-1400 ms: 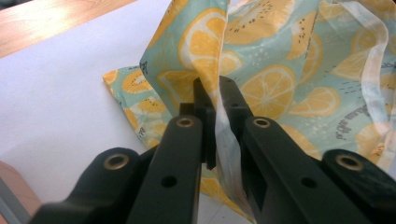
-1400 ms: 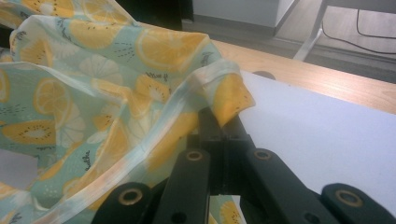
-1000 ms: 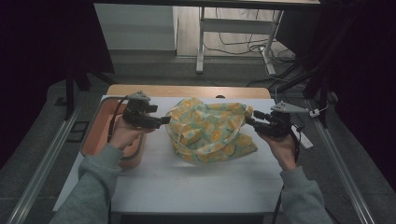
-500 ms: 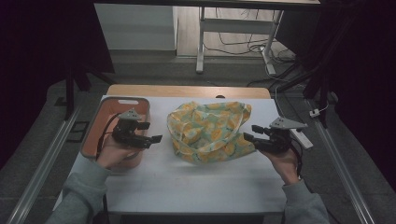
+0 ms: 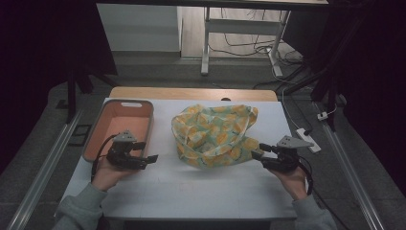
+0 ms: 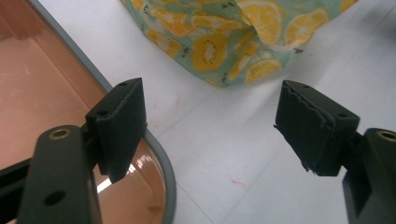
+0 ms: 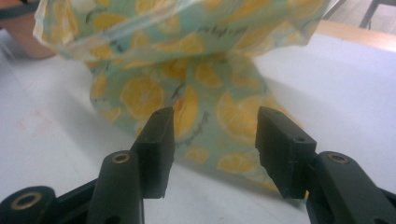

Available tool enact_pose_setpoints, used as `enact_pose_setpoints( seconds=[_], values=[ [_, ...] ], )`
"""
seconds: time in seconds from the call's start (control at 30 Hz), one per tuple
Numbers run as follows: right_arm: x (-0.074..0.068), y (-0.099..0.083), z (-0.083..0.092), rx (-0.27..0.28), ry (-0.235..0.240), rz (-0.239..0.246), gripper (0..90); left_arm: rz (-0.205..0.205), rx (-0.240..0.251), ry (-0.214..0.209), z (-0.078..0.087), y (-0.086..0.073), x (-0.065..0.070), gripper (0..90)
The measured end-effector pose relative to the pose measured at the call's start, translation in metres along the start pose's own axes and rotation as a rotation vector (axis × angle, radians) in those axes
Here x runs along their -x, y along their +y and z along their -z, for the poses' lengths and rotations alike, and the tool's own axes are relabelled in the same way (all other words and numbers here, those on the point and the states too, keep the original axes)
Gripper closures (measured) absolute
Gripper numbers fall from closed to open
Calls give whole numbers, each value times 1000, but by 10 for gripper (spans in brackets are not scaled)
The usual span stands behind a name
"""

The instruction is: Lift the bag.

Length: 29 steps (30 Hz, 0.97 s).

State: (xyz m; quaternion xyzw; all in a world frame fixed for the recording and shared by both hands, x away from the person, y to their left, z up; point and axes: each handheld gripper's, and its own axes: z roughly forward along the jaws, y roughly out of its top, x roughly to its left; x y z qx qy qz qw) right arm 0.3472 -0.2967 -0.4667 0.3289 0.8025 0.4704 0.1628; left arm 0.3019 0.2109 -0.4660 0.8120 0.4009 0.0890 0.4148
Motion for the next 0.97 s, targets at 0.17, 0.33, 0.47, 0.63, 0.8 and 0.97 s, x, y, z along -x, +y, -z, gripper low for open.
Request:
enact_pose_setpoints(
  seconds=[0.17, 0.33, 0.47, 0.63, 0.8, 0.97],
  values=[
    [-2, -9, -3, -28, 12, 9, 471, -38, 18, 33, 7, -6, 12, 253],
    [-2, -14, -2, -32, 18, 9, 471, -86, 4, 86, 9, -14, 23, 254],
    [-3, -16, -1, -33, 19, 13, 471, -89, 4, 89, 11, -21, 25, 254],
    [-3, -15, 0, -22, 18, 15, 471, -81, 12, 85, 12, -21, 25, 258],
    [-3, -15, 0, -19, 18, 15, 472, -79, 20, 78, 13, -20, 24, 258],
    [-4, -15, 0, -23, 19, 23, 472, -81, 27, 80, 14, -20, 24, 258]
  ],
)
